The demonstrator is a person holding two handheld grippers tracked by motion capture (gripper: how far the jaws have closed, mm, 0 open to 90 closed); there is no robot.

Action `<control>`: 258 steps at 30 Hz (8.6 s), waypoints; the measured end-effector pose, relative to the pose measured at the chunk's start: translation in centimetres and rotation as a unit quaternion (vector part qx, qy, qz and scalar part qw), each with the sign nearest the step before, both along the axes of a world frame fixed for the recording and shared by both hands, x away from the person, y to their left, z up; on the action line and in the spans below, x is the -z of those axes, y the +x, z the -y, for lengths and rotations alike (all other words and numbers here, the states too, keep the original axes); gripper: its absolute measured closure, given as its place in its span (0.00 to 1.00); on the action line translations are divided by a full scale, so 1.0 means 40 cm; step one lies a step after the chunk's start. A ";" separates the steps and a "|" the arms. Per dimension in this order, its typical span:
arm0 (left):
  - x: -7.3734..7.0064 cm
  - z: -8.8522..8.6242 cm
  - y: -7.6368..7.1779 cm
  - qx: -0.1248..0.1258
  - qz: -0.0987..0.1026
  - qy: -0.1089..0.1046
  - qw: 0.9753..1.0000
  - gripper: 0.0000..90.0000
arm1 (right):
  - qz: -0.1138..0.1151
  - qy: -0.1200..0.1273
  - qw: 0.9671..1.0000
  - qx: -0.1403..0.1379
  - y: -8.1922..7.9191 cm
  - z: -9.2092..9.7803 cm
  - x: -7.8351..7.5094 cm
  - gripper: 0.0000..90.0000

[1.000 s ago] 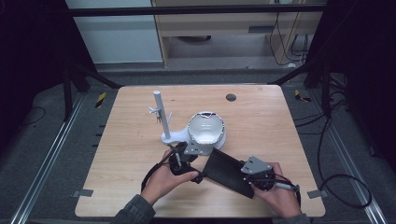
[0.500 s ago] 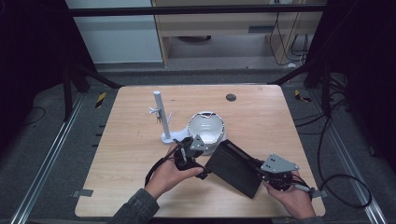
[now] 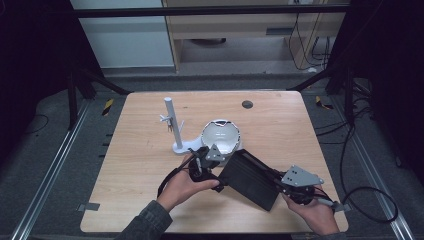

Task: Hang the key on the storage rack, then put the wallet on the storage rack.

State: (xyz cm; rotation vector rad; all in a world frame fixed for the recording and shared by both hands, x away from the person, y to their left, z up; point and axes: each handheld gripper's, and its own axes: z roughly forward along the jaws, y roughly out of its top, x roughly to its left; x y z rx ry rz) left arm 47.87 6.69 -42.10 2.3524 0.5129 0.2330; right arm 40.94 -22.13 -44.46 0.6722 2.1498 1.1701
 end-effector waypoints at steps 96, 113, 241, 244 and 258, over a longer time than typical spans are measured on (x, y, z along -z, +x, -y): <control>-0.467 -0.067 0.100 -0.060 0.002 -0.018 0.998 0.89 | -0.164 0.036 0.976 0.139 0.065 0.025 0.126 0.13; -0.447 -0.078 0.134 -0.080 0.007 0.007 0.997 0.89 | -0.191 0.012 0.971 0.140 0.078 0.017 0.154 0.10; -0.233 -0.119 0.005 -0.071 0.070 -0.058 0.993 0.06 | -0.187 0.012 0.973 0.135 0.072 0.017 0.170 0.07; -0.212 -0.120 -0.004 -0.066 0.067 -0.058 0.994 0.06 | -0.188 0.013 0.973 0.136 0.071 0.016 0.170 0.07; -0.106 -0.137 -0.048 -0.053 0.045 -0.046 0.996 0.05 | -0.188 0.013 0.973 0.137 0.071 0.016 0.170 0.07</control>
